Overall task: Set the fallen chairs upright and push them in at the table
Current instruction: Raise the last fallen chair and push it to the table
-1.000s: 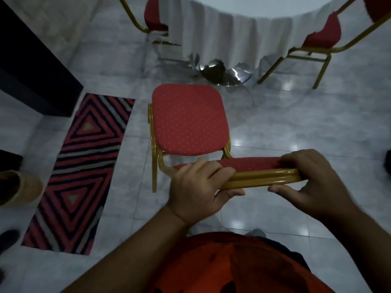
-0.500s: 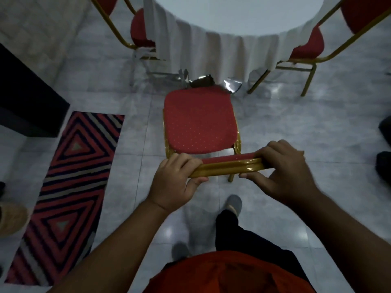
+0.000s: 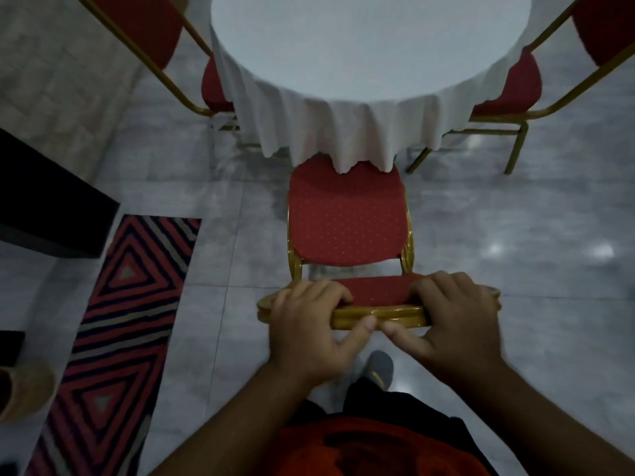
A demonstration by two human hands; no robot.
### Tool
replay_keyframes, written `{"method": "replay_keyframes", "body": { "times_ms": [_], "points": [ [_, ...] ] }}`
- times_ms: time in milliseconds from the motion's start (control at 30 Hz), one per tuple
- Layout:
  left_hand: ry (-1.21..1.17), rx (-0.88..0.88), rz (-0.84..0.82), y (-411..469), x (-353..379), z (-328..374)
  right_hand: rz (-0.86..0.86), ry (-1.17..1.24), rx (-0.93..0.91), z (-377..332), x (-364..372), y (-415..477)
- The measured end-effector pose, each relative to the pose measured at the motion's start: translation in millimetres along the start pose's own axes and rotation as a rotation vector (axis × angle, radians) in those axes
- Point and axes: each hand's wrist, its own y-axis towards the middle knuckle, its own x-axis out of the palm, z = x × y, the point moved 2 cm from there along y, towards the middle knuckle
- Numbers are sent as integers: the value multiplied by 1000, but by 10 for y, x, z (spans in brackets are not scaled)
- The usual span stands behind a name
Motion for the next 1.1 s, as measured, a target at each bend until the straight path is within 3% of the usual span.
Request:
{"method": "replay_keyframes", "body": {
  "times_ms": [267,533,1100],
  "points": [
    [13,25,135,502,-1,-230,47,-31,74,-31,159,393],
    [57,43,135,892,-53,-448,87,10,170,-107,230,816],
    [48,52,95,1194,-59,-565,99,-24,184,-36,305,1089]
  ]
}}
